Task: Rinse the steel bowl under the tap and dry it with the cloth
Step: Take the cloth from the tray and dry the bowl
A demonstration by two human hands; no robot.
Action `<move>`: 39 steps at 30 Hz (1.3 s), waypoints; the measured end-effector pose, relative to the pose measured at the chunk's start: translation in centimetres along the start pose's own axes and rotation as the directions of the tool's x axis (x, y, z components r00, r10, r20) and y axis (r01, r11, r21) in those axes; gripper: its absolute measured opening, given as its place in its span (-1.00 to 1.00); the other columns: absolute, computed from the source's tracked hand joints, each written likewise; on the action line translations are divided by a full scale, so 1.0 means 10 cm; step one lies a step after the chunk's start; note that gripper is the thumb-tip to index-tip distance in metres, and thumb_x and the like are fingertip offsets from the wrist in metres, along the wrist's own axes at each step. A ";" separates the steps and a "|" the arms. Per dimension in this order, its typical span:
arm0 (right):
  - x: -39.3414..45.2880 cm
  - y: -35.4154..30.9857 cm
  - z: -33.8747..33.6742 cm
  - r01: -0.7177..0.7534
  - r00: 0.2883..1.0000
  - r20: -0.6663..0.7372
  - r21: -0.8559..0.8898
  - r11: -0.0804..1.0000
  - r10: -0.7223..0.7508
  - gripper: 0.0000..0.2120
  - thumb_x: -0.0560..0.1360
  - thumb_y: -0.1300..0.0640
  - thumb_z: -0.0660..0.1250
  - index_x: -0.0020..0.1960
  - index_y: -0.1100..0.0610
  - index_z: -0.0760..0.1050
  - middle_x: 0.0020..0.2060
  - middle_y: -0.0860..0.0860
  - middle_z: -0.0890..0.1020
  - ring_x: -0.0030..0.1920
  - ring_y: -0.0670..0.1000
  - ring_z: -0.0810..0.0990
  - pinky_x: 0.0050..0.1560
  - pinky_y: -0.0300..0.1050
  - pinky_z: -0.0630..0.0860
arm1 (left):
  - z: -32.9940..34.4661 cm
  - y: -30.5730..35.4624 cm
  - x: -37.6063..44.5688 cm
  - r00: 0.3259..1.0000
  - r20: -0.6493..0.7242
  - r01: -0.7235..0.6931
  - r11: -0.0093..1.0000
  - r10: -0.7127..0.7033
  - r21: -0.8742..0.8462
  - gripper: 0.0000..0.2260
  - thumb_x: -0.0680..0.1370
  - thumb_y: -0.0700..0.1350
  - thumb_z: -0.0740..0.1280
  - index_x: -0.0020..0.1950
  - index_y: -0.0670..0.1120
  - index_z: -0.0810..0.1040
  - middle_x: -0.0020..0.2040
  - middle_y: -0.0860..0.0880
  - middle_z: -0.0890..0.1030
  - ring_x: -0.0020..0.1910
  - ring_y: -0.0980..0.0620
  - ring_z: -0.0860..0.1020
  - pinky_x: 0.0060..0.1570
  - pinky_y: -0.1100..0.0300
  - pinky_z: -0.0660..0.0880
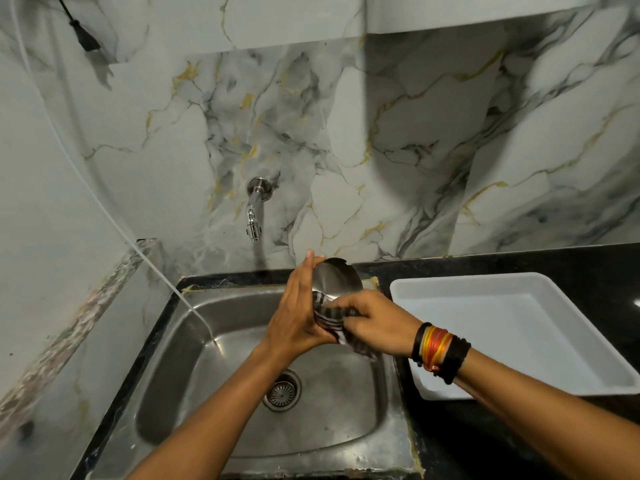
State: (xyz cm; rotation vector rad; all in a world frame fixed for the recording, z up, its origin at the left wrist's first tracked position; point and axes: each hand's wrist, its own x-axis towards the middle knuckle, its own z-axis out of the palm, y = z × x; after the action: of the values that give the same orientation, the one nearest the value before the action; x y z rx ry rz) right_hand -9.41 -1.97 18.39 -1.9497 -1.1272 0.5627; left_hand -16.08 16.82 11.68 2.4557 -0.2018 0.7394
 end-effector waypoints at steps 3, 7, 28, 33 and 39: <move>-0.03 0.15 -0.11 0.206 0.978 0.094 -0.604 0.770 -0.188 -0.64 0.47 0.29 0.29 0.15 0.00 0.66 0.02 0.04 0.74 0.06 0.11 0.67 0.08 0.07 0.59 | -0.05 -0.04 -0.02 0.997 -0.020 0.078 0.997 -0.078 -0.020 0.51 0.21 0.06 0.78 0.73 0.17 -0.37 0.63 -0.15 0.35 0.62 -0.11 0.35 0.58 -0.05 0.37; 0.17 0.24 -0.19 0.266 0.943 0.178 -0.912 0.313 -0.282 -0.54 0.64 0.19 0.25 0.54 0.13 0.44 0.55 0.06 0.44 0.57 0.21 0.31 0.48 0.13 0.30 | -0.02 0.02 0.01 0.989 -0.051 0.137 0.988 -0.141 -0.073 0.45 0.24 0.17 0.74 0.76 0.06 -0.29 0.60 -0.08 0.39 0.59 -0.10 0.42 0.54 -0.08 0.46; 0.23 0.38 -0.17 -0.047 0.849 -0.399 0.596 0.802 0.347 -0.79 0.59 0.46 0.20 0.02 0.43 0.62 -0.37 0.08 0.67 -0.43 -0.03 0.60 -0.43 -0.23 0.54 | 0.18 -0.03 -0.09 0.697 0.055 0.496 0.425 -0.715 -0.757 0.36 0.08 0.37 0.73 0.75 0.24 0.08 0.56 0.11 0.44 0.37 0.35 0.55 0.31 0.27 0.57; 0.20 0.48 0.11 0.058 0.854 -0.414 0.677 0.734 0.315 -0.58 0.38 0.23 0.29 0.20 0.12 0.69 0.07 0.21 0.74 0.05 0.09 0.68 0.14 -0.03 0.58 | 0.20 -0.04 -0.03 0.660 0.094 0.492 0.335 -0.746 -0.804 0.37 0.04 0.40 0.75 0.74 0.29 0.11 0.64 -0.13 0.40 0.56 -0.16 0.48 0.59 -0.23 0.38; 0.27 0.40 0.05 0.034 0.890 -0.324 0.748 0.663 0.320 -0.39 0.30 0.13 0.39 0.36 0.02 0.57 0.26 0.09 0.67 0.29 0.13 0.62 0.40 0.11 0.49 | 0.14 -0.03 -0.02 0.670 0.093 0.486 0.341 -0.737 -0.805 0.36 0.02 0.40 0.74 0.72 0.28 0.16 0.62 -0.12 0.42 0.55 -0.15 0.49 0.57 -0.22 0.41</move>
State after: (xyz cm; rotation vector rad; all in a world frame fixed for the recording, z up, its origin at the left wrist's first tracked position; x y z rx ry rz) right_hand -6.35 -0.55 14.87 -1.3282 -0.3392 0.5231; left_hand -15.53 16.29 10.44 1.3300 0.4584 0.4756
